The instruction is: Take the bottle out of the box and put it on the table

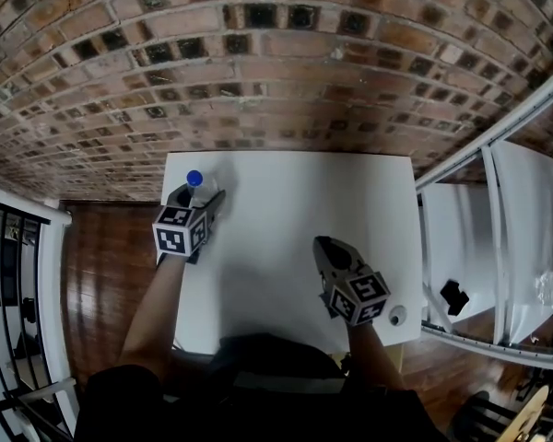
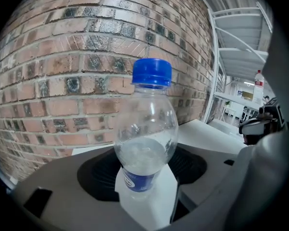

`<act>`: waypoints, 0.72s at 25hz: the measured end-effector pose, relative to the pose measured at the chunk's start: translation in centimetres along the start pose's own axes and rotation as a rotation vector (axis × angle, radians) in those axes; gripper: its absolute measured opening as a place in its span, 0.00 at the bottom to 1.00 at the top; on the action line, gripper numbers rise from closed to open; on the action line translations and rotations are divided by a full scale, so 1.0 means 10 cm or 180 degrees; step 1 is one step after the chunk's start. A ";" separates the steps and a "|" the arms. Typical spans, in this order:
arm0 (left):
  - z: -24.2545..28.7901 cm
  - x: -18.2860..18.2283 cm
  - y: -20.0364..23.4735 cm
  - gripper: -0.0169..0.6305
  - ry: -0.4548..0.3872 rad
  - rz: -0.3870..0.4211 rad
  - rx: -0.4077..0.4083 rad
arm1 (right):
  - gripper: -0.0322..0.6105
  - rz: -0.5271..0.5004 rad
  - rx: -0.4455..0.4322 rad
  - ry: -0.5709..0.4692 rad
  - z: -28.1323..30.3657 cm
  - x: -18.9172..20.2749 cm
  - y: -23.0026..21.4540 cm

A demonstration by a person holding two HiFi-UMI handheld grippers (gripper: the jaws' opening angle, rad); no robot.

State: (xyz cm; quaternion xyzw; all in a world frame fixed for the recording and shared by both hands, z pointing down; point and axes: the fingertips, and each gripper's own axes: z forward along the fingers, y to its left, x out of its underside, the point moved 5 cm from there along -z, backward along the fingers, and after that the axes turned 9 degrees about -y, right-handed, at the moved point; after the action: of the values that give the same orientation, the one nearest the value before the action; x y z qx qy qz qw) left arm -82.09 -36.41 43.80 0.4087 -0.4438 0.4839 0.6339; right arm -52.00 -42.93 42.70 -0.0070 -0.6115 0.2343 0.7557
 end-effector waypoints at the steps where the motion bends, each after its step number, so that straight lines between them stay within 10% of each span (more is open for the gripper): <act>1: 0.00 0.00 0.00 0.49 -0.0010 -0.0001 0.0007 | 0.06 -0.0006 -0.0010 -0.0002 0.01 0.00 0.01; 6: -0.03 0.04 0.04 0.62 -0.0011 0.0019 -0.0091 | 0.06 -0.0051 -0.0044 -0.0010 0.00 -0.02 0.11; 18: -0.59 -0.27 0.02 0.56 -0.0293 0.0012 -0.0083 | 0.06 -0.0108 -0.0042 -0.0106 -0.21 -0.12 0.37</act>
State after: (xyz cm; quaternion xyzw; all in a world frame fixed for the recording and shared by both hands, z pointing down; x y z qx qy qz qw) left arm -81.63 -31.46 39.66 0.4214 -0.4796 0.4599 0.6172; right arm -51.47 -39.52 39.94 0.0023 -0.6255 0.2174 0.7493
